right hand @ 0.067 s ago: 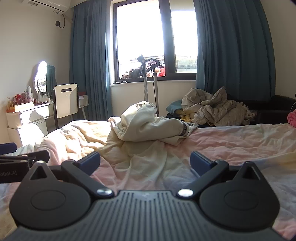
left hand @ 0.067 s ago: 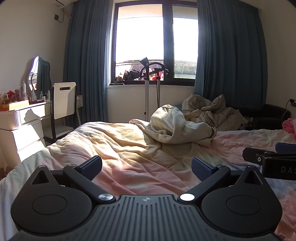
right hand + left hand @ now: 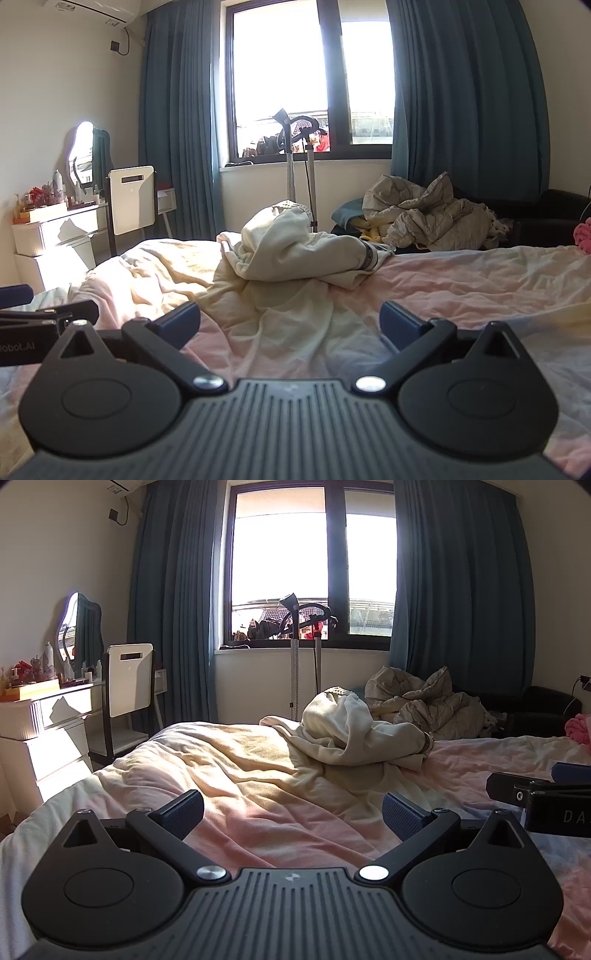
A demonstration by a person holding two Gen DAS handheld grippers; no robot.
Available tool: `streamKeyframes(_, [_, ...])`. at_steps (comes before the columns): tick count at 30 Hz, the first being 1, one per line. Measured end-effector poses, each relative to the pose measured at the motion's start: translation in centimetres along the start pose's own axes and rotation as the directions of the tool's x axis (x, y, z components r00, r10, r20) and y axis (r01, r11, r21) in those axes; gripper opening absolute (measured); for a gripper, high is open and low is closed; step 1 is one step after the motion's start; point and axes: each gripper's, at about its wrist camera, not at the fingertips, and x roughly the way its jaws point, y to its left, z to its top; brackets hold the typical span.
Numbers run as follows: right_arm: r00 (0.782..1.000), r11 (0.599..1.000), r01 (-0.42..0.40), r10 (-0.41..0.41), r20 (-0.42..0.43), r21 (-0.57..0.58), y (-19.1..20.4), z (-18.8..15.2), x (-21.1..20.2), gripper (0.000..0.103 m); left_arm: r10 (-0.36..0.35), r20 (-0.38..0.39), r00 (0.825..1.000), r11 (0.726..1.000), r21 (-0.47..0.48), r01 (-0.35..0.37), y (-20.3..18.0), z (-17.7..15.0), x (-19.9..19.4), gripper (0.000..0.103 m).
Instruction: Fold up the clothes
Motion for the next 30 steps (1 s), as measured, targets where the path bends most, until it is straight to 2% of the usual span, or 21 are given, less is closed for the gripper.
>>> streamKeyframes(30, [1.000,1.000,0.005,-0.005,0.001,0.015,-0.27,-0.17,0.07,0.103,-0.015,0.006,1.000,1.000,0.010,0.015,0.12,-0.01,-0.38,0.103])
